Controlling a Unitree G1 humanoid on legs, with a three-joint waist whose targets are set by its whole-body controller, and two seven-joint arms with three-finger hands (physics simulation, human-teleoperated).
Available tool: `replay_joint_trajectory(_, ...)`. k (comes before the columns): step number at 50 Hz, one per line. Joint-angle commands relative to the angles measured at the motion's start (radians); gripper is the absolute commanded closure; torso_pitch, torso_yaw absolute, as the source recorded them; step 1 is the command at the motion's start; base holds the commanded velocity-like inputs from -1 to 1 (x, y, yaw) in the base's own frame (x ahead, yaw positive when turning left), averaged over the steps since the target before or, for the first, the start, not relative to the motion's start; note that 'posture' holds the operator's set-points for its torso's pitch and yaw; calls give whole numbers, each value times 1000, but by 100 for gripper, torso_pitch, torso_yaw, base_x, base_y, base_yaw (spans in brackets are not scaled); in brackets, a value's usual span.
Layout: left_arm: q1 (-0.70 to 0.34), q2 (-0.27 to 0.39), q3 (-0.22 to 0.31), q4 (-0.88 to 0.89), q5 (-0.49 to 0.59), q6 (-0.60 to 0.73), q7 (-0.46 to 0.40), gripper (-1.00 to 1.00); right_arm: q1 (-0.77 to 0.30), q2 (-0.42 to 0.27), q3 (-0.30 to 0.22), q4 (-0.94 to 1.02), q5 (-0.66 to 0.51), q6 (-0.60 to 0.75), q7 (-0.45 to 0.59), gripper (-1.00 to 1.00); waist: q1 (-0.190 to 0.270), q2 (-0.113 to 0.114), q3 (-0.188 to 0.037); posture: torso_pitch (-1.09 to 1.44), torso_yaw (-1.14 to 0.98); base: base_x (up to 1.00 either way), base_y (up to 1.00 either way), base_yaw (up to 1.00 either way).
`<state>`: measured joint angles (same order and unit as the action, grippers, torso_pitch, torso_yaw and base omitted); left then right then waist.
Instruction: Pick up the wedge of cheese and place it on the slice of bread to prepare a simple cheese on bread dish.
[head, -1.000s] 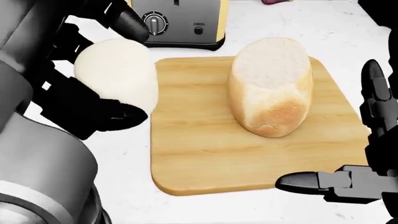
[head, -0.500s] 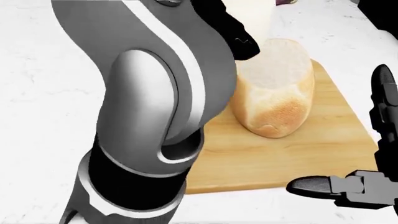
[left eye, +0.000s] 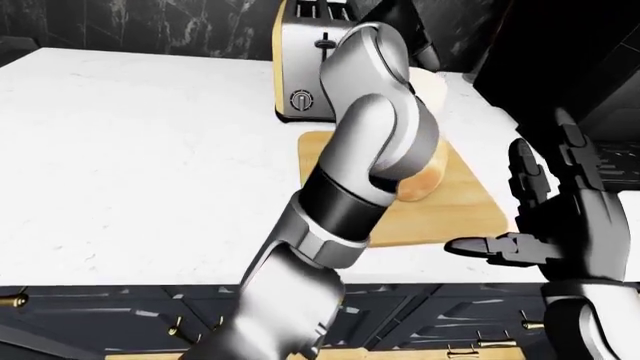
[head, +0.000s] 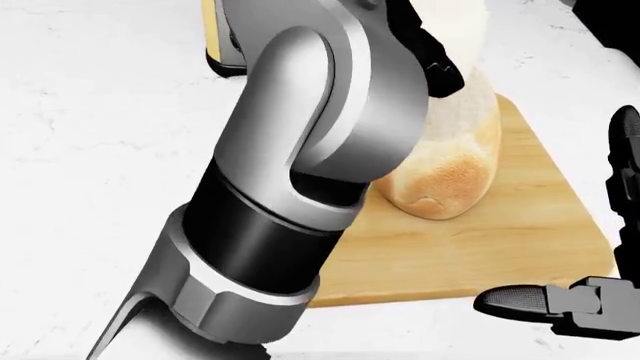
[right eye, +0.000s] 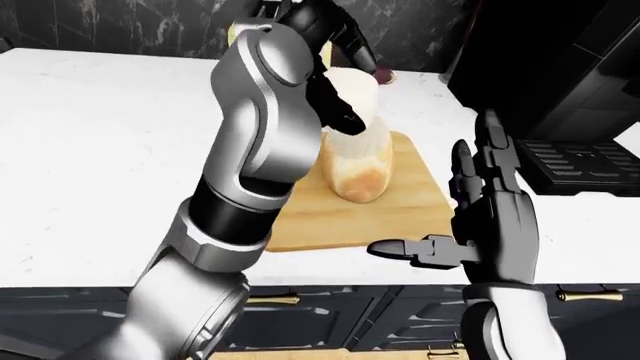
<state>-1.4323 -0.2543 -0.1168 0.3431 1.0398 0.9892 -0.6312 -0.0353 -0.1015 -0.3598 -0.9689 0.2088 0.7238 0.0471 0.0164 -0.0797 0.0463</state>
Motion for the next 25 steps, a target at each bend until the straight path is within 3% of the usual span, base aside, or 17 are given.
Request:
replay_joint_trajectory(1, -44, 7, -2, -26, -15, -23, 37, 63, -12, -7, -10, -30, 4, -30, -1, -100, 0, -5, -25, 0, 0, 0, 0, 0)
replay_joint_trajectory(12, -49, 4, -24, -25, -47, -12, 53, 67, 2, -3, -17, -21, 8, -49, 4, -100, 0, -5, -25, 0, 0, 0, 0, 0)
replay_joint_trajectory(25, -60, -5, -10, 34, -78, -43, 103, 68, 9, -2, -17, -17, 8, -60, 6, -100, 0, -6, -25, 0, 0, 0, 0, 0)
